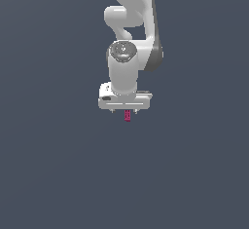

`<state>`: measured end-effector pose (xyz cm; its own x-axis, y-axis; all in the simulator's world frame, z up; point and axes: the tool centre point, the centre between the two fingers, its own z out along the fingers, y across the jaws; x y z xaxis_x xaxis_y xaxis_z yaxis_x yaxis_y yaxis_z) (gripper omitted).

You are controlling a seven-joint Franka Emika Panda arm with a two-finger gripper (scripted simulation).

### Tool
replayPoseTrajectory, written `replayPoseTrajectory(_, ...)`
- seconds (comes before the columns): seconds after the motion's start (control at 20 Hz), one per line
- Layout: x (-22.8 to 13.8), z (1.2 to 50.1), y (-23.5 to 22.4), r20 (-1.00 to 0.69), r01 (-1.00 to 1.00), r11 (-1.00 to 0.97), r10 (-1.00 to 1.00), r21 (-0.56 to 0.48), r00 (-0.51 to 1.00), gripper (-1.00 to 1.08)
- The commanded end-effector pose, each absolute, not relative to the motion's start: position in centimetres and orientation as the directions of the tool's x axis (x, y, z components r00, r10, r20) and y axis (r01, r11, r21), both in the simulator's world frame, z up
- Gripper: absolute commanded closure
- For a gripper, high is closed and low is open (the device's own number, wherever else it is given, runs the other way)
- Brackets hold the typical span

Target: Pick up the object and move it to a goal position.

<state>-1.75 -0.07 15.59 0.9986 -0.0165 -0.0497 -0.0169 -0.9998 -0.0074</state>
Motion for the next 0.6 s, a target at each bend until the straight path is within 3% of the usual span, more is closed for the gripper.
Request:
replayPoseTrajectory(0.0, -1.8, 15.6, -0.1, -0.05, -0.017, -1.0, -0.016, -0.007, 0.999, -0.92)
replayPoseTrajectory(0.55, -2.6, 15.1, -1.2, -0.077, -0.005, -1.0, -0.005, 0.001, 0.997, -0.92)
